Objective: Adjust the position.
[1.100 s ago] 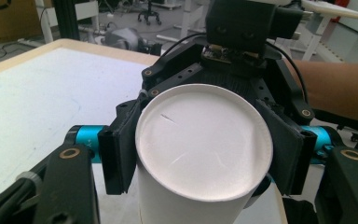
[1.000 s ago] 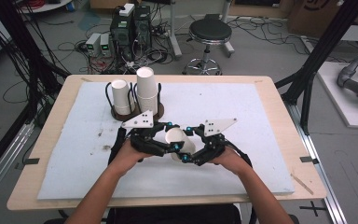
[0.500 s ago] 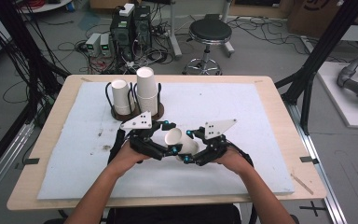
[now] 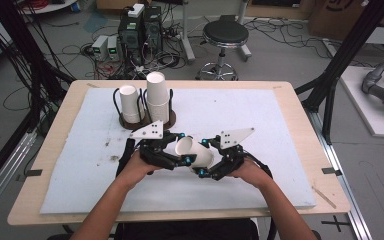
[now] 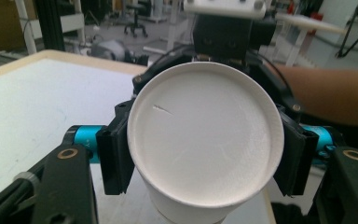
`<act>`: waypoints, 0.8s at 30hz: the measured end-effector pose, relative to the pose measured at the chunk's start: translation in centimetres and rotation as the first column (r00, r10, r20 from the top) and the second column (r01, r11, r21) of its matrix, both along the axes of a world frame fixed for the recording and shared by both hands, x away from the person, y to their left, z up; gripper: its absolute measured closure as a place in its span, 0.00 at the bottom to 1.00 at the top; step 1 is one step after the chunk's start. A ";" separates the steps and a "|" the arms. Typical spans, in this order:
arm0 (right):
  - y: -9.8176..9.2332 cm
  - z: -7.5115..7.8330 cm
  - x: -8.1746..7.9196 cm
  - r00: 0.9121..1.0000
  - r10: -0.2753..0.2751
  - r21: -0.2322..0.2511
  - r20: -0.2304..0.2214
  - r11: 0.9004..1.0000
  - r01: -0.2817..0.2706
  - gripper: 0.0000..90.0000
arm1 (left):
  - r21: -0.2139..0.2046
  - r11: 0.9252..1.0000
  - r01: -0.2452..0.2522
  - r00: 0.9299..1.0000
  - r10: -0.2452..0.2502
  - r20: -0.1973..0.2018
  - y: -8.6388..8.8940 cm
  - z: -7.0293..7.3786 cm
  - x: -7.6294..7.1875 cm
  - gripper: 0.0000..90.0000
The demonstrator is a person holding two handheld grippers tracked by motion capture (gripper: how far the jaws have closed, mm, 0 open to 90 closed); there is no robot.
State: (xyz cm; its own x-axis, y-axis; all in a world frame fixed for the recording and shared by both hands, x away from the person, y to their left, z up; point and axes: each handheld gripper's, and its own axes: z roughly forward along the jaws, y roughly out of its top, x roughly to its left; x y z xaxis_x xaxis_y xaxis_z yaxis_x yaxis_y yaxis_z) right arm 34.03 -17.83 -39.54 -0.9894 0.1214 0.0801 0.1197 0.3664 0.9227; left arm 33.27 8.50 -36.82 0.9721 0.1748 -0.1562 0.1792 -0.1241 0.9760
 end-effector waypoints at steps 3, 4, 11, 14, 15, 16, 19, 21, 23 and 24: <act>-0.1 0.0 0.0 1.000 -0.021 0.019 0.006 1.000 0.021 0.18 | -0.047 0.999 0.003 1.000 -0.003 -0.004 0.3 0.2 0.0 0.39; -0.1 0.0 -0.1 1.000 -0.029 0.034 -0.001 0.999 0.029 0.18 | -0.051 0.999 0.004 1.000 -0.004 -0.004 0.3 0.2 0.0 0.39; -0.3 0.0 0.0 0.999 0.013 0.020 0.029 1.000 -0.014 0.30 | -0.006 1.000 0.010 1.000 -0.010 0.000 0.1 -0.1 -0.2 0.37; -0.4 0.1 0.1 0.999 0.022 -0.008 0.036 1.000 -0.021 0.31 | 0.029 0.999 -0.026 1.000 0.026 -0.004 0.0 -0.1 -0.3 0.27; -0.4 0.2 0.0 0.999 0.023 -0.023 0.039 1.000 -0.022 0.31 | 0.026 0.999 -0.025 1.000 0.025 -0.005 0.2 -0.1 -0.3 0.25; -0.4 0.3 -0.1 0.999 0.025 -0.042 0.048 0.999 -0.023 0.31 | 0.023 0.999 -0.024 1.000 0.024 -0.005 0.3 -0.1 -0.3 0.24; -0.4 0.5 -0.2 0.998 0.036 -0.084 0.058 0.996 -0.032 0.31 | 0.032 0.999 -0.006 1.000 0.006 -0.012 0.2 -0.2 -0.3 0.24; -0.4 0.5 -0.2 0.998 0.046 -0.091 0.053 0.995 -0.041 0.31 | 0.057 0.998 0.007 1.000 -0.007 -0.003 0.0 -0.3 -0.4 0.24; -0.4 0.5 -0.2 0.998 0.047 -0.084 0.038 0.996 -0.044 0.31 | 0.061 0.998 0.033 0.999 -0.033 0.000 -0.1 -0.4 -0.3 0.28; -0.4 0.5 -0.2 0.999 0.040 -0.080 0.030 0.996 -0.037 0.31 | 0.052 0.998 0.043 0.999 -0.044 0.007 -0.1 -0.4 -0.4 0.36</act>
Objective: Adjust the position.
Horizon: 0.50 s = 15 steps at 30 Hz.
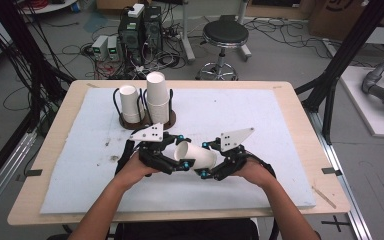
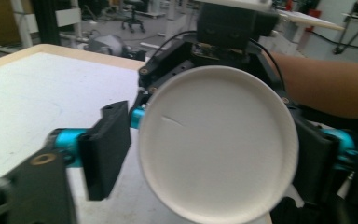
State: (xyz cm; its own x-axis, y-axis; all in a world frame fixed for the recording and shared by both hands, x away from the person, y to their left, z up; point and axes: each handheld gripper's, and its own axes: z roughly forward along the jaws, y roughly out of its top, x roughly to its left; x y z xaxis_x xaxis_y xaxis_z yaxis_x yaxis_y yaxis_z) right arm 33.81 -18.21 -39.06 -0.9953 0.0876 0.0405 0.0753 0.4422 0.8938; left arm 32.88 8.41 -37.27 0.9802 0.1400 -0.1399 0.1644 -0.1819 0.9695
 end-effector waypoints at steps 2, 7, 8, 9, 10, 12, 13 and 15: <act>-0.2 0.0 0.2 1.000 0.003 0.004 -0.018 1.000 -0.002 0.29 | -0.009 1.000 0.004 1.000 -0.004 -0.002 0.1 0.0 0.1 0.37; -0.4 0.0 0.0 0.999 -0.044 0.080 -0.031 0.996 0.046 0.19 | -0.069 0.998 -0.008 1.000 0.007 -0.012 0.6 0.2 0.2 0.38; -0.4 -0.1 0.0 0.997 -0.061 0.087 -0.039 0.994 0.064 0.19 | -0.084 0.996 -0.008 1.000 0.007 -0.012 0.8 0.2 0.2 0.38; -0.4 -0.2 0.0 0.997 -0.062 0.093 -0.045 0.993 0.066 0.19 | -0.092 0.996 -0.009 1.000 0.008 -0.016 0.8 0.2 0.2 0.38; -0.4 -0.3 0.0 0.997 -0.064 0.103 -0.054 0.992 0.069 0.19 | -0.095 0.995 -0.008 1.000 0.006 -0.016 0.8 0.2 0.2 0.38; -0.2 -0.5 0.0 0.997 -0.053 0.115 -0.054 0.992 0.059 0.20 | -0.073 0.997 -0.006 1.000 0.005 -0.014 0.7 0.1 0.1 0.38; -0.3 -0.4 0.0 0.999 -0.029 0.120 -0.046 0.992 0.035 0.26 | -0.072 0.997 -0.002 1.000 0.001 -0.014 0.6 0.0 0.1 0.38; -0.4 -0.3 0.0 0.999 -0.022 0.115 -0.025 0.993 0.024 0.29 | -0.074 0.997 -0.004 1.000 0.002 -0.026 0.7 -0.1 0.1 0.38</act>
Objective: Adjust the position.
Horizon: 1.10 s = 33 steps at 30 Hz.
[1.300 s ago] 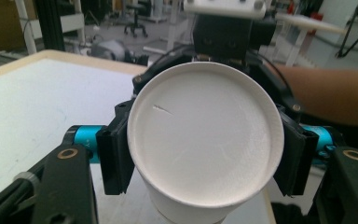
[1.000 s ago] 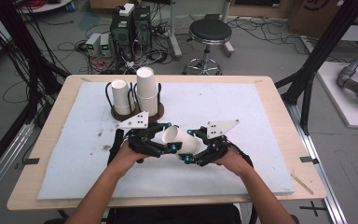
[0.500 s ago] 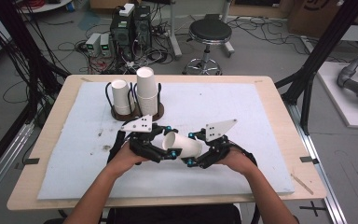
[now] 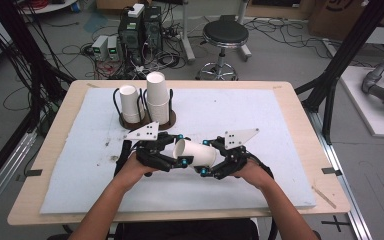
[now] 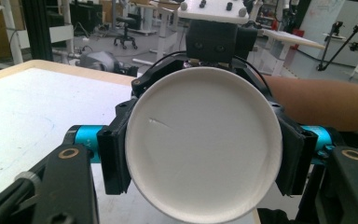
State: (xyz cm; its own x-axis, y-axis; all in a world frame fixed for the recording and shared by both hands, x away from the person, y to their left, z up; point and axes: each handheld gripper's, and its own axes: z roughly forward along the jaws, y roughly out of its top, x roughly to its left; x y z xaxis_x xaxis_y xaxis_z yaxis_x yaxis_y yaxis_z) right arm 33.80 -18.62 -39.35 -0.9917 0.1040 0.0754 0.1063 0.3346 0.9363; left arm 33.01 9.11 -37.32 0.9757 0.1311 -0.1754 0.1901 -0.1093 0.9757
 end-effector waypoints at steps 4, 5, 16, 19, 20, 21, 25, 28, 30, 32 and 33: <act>-0.1 0.1 0.1 1.000 0.003 -0.046 0.016 0.999 -0.002 0.30 | 0.042 0.998 -0.040 0.999 0.041 -0.003 -0.1 -0.1 -0.1 0.35; -0.1 0.2 0.1 1.000 0.004 -0.049 0.013 0.999 -0.003 0.31 | 0.041 0.998 -0.048 0.999 0.048 -0.005 0.0 0.0 -0.1 0.30; -0.3 0.6 0.1 1.000 0.014 -0.052 0.011 0.999 -0.013 0.27 | 0.021 1.000 0.008 1.000 -0.008 0.014 0.2 -0.1 0.0 0.38; -0.4 0.6 0.1 1.000 -0.022 -0.021 0.004 1.000 0.022 0.20 | -0.006 1.000 0.005 1.000 -0.005 0.016 0.3 0.1 0.0 0.38; -0.5 0.6 0.1 1.000 -0.020 -0.018 -0.009 1.000 0.020 0.19 | -0.016 1.000 0.002 1.000 -0.002 0.017 0.4 0.1 0.0 0.39; -0.5 0.5 0.1 1.000 -0.023 -0.019 -0.012 1.000 0.023 0.20 | -0.023 1.000 0.005 1.000 -0.004 0.014 0.5 0.1 0.0 0.39; -0.4 0.4 0.1 1.000 0.004 -0.024 0.001 1.000 -0.004 0.29 | -0.012 1.000 0.010 1.000 -0.010 0.017 0.3 0.1 0.0 0.39; -0.6 0.5 0.1 1.000 0.022 -0.031 0.011 0.999 -0.021 0.31 | 0.001 1.000 0.013 1.000 -0.013 0.012 0.3 -0.1 -0.1 0.39; -0.7 0.6 0.1 0.999 0.027 -0.051 0.020 0.998 -0.026 0.31 | 0.024 1.000 0.000 1.000 -0.001 0.023 0.1 -0.2 -0.3 0.38; -0.7 0.6 0.1 0.999 0.023 -0.074 0.026 0.997 -0.021 0.31 | 0.050 0.998 -0.029 0.999 0.028 0.019 -0.1 -0.2 -0.4 0.29; -0.6 0.6 0.1 0.999 0.019 -0.092 0.033 0.996 -0.016 0.31 | 0.058 0.998 -0.038 0.999 0.037 0.010 -0.2 -0.3 -0.4 0.23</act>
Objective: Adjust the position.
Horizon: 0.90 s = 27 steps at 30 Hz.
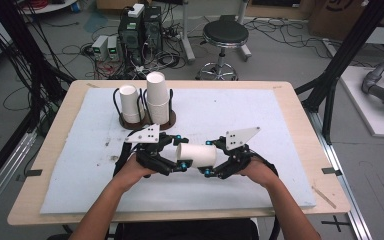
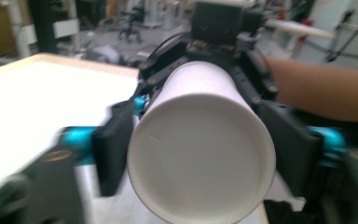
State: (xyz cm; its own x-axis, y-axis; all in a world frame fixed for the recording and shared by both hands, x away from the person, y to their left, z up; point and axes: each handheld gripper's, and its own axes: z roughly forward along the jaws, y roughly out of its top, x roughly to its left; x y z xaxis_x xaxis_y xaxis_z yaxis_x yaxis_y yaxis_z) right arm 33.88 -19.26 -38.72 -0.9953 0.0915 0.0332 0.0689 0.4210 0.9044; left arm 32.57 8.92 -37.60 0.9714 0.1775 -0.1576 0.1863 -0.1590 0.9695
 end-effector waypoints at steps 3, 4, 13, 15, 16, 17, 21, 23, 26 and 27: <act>0.0 0.1 0.0 1.000 0.007 -0.034 0.002 0.999 -0.007 0.31 | 0.033 0.999 -0.021 1.000 0.022 -0.011 -0.2 -0.3 0.1 0.21; 0.0 0.1 -0.1 1.000 0.005 -0.019 -0.010 1.000 -0.006 0.31 | 0.037 0.999 -0.007 1.000 0.007 -0.006 -0.2 -0.4 0.1 0.21; -0.2 0.2 0.0 0.999 -0.027 0.039 -0.031 0.999 0.028 0.21 | -0.059 0.997 0.047 0.999 -0.047 -0.003 0.2 -0.3 0.2 0.38; -0.3 0.1 0.1 0.998 -0.030 0.054 -0.050 0.998 0.033 0.21 | -0.095 0.995 0.043 0.999 -0.044 -0.003 0.5 -0.1 0.2 0.38; -0.3 0.1 0.1 0.998 -0.036 0.061 -0.054 0.997 0.039 0.21 | -0.099 0.994 0.044 0.999 -0.044 -0.001 0.5 -0.1 0.3 0.39; -0.4 0.0 0.1 0.998 -0.031 0.075 -0.050 0.997 0.035 0.21 | -0.096 0.994 0.046 0.999 -0.047 -0.006 0.5 -0.1 0.2 0.39; -0.4 0.1 0.0 0.999 0.006 0.123 -0.053 0.992 0.000 0.28 | -0.087 0.995 0.055 0.998 -0.056 -0.005 0.4 -0.4 0.2 0.39; -0.5 0.1 0.0 0.999 0.016 0.115 -0.044 0.993 -0.010 0.31 | -0.084 0.995 0.059 0.998 -0.061 -0.019 0.5 -0.7 0.1 0.39; -0.4 0.0 0.1 0.998 0.024 0.100 -0.052 0.995 -0.019 0.32 | -0.068 0.997 0.035 0.999 -0.037 -0.030 0.5 -0.9 0.0 0.37; -0.4 0.0 0.0 0.998 0.022 0.097 -0.053 0.995 -0.017 0.32 | -0.064 0.998 0.017 0.999 -0.018 -0.026 0.5 -0.8 0.0 0.35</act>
